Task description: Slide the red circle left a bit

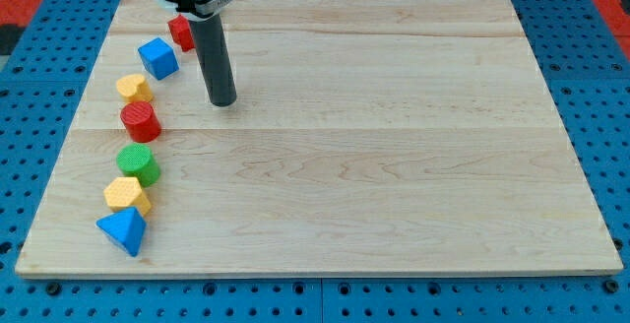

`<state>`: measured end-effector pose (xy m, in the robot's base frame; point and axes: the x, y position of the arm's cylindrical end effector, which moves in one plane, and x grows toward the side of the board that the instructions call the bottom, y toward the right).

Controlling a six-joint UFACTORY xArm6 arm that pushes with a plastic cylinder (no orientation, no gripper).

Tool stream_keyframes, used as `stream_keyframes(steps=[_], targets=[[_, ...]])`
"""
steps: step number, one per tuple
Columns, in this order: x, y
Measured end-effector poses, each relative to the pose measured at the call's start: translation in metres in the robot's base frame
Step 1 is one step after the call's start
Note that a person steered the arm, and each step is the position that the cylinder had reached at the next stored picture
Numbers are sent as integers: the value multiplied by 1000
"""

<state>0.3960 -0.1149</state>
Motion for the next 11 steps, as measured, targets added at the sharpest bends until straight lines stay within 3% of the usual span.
stream_keyframes(steps=[5, 9, 11], targets=[[-3, -38], [33, -75], [29, -3]])
